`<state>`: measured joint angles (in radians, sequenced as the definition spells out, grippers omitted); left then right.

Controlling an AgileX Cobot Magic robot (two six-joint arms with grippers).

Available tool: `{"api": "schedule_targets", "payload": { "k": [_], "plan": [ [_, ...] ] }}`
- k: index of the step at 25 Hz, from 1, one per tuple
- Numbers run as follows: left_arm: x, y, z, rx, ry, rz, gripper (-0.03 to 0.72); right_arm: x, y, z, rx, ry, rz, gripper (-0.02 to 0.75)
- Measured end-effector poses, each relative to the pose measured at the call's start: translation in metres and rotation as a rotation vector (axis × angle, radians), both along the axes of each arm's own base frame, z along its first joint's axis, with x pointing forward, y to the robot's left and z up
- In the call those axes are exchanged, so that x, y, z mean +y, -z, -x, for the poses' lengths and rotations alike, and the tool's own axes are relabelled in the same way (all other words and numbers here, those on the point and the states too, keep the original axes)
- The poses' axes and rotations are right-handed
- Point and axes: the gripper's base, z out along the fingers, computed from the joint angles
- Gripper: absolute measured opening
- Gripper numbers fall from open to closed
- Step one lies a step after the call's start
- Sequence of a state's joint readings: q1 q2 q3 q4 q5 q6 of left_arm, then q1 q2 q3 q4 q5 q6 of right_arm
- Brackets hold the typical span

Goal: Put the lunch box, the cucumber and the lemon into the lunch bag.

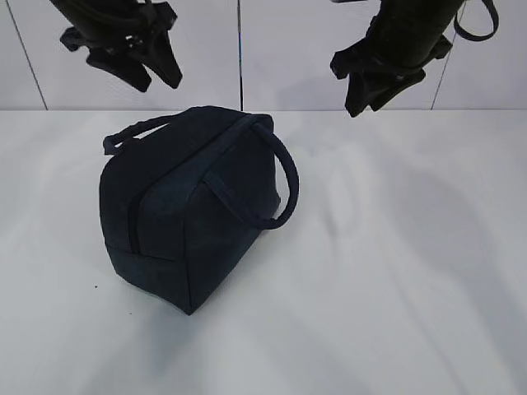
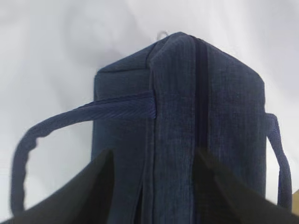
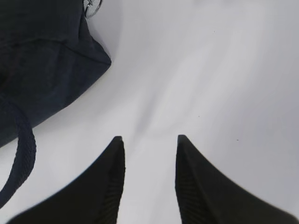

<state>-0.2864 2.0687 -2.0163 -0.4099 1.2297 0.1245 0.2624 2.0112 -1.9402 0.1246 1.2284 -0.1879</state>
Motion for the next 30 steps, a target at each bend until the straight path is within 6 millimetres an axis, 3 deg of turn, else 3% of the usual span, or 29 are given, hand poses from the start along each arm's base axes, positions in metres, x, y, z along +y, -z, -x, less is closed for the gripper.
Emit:
{"api": "schedule_targets", "payload": {
  "k": [5,8,12,16,23,30],
  "plan": [
    [0.016,-0.042,0.02,-0.111,-0.039,-0.094,0.391,-0.003,-0.007,0.003,-0.016,0.007,0.019,0.276],
    [0.03,-0.054,0.039,-0.136,-0.076,-0.172,0.391,-0.005,-0.02,0.009,-0.041,0.012,0.01,0.267],
    [0.043,-0.057,0.07,-0.109,-0.087,-0.217,0.391,-0.008,-0.046,0.022,-0.094,0.043,-0.018,0.262],
    [0.055,-0.068,0.11,-0.113,-0.09,-0.218,0.369,-0.014,-0.071,0.046,-0.128,0.085,-0.048,0.262],
    [0.079,-0.095,0.19,-0.194,-0.101,-0.189,0.332,-0.032,-0.101,0.112,-0.16,0.109,-0.074,0.305],
    [0.101,-0.124,0.265,-0.352,-0.12,-0.134,0.323,-0.054,-0.12,0.194,-0.219,0.117,-0.105,0.313]
  ]
}}
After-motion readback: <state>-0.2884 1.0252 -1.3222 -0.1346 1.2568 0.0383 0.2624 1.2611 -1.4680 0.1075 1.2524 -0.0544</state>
